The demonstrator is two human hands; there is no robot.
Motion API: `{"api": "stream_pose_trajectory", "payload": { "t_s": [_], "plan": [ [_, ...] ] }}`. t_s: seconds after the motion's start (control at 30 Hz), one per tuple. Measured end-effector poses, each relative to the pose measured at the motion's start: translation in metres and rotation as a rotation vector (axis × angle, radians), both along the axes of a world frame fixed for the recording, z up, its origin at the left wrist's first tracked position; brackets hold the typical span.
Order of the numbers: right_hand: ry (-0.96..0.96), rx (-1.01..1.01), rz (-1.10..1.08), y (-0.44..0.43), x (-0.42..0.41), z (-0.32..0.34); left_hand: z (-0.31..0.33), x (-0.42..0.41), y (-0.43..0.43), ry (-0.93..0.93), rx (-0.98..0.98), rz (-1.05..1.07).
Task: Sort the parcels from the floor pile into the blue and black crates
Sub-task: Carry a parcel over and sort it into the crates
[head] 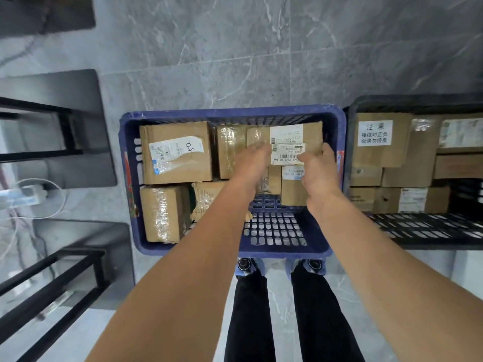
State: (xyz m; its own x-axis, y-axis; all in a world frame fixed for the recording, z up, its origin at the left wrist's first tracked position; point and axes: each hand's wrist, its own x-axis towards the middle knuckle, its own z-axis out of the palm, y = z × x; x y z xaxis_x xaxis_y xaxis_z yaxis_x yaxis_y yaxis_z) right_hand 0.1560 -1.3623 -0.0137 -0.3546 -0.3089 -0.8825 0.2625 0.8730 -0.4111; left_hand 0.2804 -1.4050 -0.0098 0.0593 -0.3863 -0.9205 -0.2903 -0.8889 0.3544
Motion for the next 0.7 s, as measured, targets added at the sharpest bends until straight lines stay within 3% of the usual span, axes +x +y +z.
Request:
{"api": "stream_pose_trajectory", "payload": {
  "t_s": [0.27,0.53,0.7],
  "plan": [
    [-0.035,0.028,-0.064,-0.003,0.001,-0.015,-0.004,0.010,-0.003,0.059,0.008,0.160],
    [-0.238,0.014,-0.375,0.001,-0.003,-0.029,-0.037,-0.004,0.016,0.030,-0.012,0.066],
    [-0.291,-0.019,-0.309,0.005,-0.005,-0.036,-0.026,-0.016,0.011,0.004,-0.012,-0.015]
  ]
}}
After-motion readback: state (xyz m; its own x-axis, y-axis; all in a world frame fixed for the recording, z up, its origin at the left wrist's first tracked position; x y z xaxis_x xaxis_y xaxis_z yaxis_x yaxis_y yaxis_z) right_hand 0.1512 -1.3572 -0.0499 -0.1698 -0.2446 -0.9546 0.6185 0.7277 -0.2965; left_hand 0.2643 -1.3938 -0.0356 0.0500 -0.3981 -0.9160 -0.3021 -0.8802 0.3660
